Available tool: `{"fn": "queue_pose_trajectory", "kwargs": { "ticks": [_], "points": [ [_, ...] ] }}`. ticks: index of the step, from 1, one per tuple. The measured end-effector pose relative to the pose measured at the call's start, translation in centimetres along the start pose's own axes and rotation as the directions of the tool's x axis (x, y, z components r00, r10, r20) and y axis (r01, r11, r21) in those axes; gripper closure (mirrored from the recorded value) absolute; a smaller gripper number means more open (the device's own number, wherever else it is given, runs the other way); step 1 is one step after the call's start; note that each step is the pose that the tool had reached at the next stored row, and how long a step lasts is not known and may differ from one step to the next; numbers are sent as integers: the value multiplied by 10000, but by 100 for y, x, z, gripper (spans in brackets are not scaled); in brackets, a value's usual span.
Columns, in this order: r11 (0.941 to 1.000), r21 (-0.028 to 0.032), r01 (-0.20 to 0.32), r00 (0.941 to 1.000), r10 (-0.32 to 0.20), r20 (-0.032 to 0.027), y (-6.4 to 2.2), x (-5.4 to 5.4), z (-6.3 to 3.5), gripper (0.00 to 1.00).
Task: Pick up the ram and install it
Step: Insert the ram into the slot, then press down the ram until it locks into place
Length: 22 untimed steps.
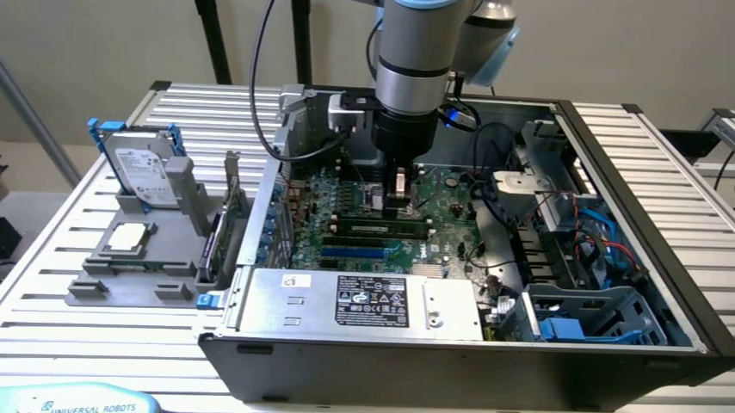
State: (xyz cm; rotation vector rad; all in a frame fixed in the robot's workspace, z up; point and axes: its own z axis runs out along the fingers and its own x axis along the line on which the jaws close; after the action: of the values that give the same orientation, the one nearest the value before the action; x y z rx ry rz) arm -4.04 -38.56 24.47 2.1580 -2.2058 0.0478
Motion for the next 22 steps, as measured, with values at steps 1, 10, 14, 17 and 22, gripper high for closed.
{"fn": "queue_pose_trajectory", "kwargs": {
  "ticks": [1, 10, 14, 17, 22],
  "points": [
    [10000, 0, 0, 10000, 0, 0, 0, 0, 0, 89],
    [10000, 0, 0, 10000, 0, 0, 0, 0, 0, 89],
    [10000, 0, 0, 10000, 0, 0, 0, 0, 0, 89],
    [10000, -1, -1, 10000, 1, 1, 10, -1, 13, 89],
    [10000, 0, 0, 10000, 0, 0, 31, -6, 74, 89]
  ]
}}
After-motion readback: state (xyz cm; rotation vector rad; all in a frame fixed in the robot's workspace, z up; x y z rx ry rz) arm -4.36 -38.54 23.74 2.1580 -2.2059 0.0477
